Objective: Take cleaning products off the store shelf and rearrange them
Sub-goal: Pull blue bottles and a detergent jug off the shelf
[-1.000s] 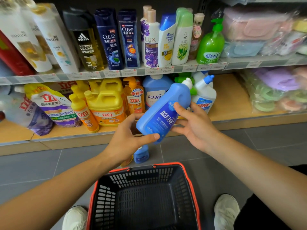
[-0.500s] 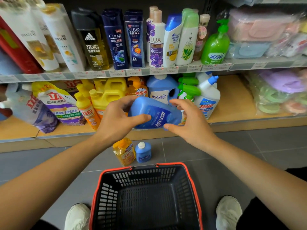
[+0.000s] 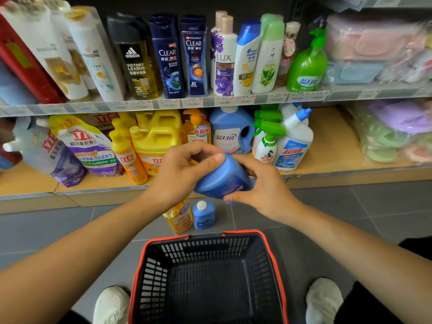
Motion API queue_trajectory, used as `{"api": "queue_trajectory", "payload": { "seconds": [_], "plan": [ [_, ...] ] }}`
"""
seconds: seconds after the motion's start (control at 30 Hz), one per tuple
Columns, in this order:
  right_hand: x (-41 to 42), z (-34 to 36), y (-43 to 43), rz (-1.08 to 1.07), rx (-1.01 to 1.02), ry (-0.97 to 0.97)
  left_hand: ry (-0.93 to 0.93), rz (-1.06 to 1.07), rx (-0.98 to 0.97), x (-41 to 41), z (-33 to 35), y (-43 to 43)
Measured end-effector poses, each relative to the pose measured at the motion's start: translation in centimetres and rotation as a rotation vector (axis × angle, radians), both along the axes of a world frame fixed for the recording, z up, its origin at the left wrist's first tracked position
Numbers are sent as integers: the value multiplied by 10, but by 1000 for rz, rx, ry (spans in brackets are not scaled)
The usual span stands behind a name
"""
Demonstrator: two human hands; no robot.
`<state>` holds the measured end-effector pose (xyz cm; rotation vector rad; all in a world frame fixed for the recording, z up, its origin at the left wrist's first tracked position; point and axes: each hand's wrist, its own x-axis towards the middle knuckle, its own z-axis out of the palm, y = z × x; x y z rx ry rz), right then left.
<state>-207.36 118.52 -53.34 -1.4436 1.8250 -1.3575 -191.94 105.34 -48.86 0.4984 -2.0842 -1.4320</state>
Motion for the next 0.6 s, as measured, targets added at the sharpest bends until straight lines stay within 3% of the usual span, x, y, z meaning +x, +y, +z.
{"api": "queue_trajectory", "payload": {
  "seconds": [0.17,0.37,0.6],
  "plan": [
    [-1,1,-1,-40,-3,-35,3,-44,-43,8,1,0],
    [-4,2,-4,-67,-4,-137,-3,-121,-274,16,0,-1],
    [-4,7,-1,-53,28,-195,96,12,-233,16,-2,0]
  ]
}}
